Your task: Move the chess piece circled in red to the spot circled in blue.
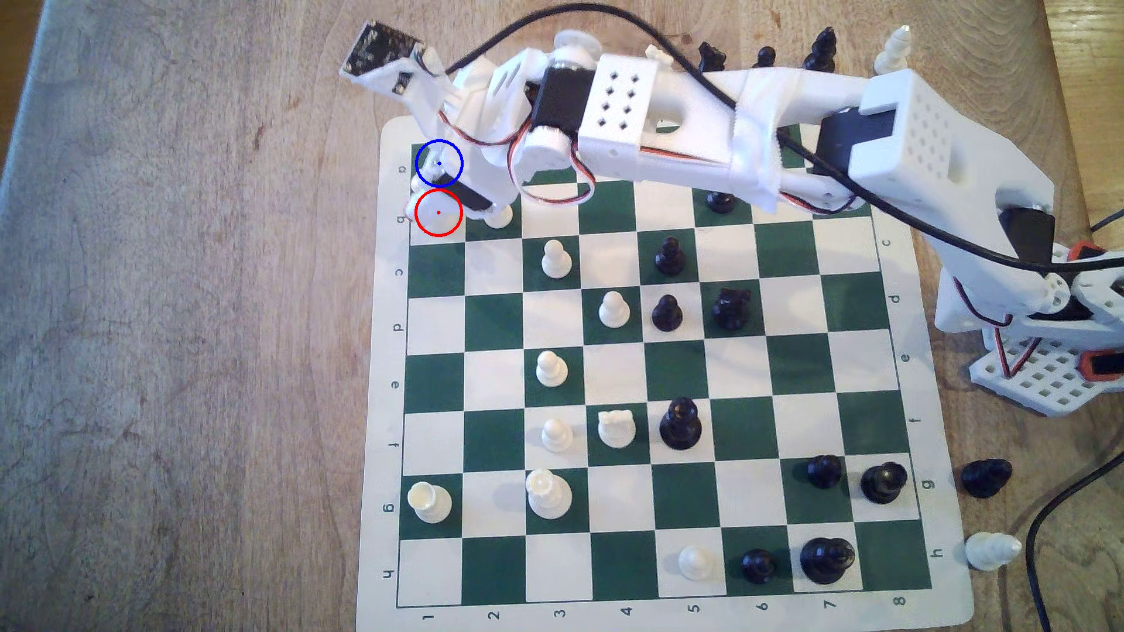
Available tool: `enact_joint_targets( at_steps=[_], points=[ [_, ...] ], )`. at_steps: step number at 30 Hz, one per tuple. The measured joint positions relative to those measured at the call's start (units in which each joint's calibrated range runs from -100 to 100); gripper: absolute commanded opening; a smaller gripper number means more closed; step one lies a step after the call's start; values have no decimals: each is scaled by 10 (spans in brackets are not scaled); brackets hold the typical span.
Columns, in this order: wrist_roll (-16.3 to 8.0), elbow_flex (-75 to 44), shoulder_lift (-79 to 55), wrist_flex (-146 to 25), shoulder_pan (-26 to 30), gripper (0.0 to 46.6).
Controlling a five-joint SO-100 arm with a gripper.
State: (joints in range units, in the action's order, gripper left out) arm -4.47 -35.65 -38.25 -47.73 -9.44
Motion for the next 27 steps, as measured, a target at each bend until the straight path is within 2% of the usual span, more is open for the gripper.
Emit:
enact_joint_targets(
  at_steps=[9,19,27],
  points=[
    [0,0,-8,24,0,144],
    [0,0,-8,24,0,65],
    [0,0,-8,24,0,25]
  ],
)
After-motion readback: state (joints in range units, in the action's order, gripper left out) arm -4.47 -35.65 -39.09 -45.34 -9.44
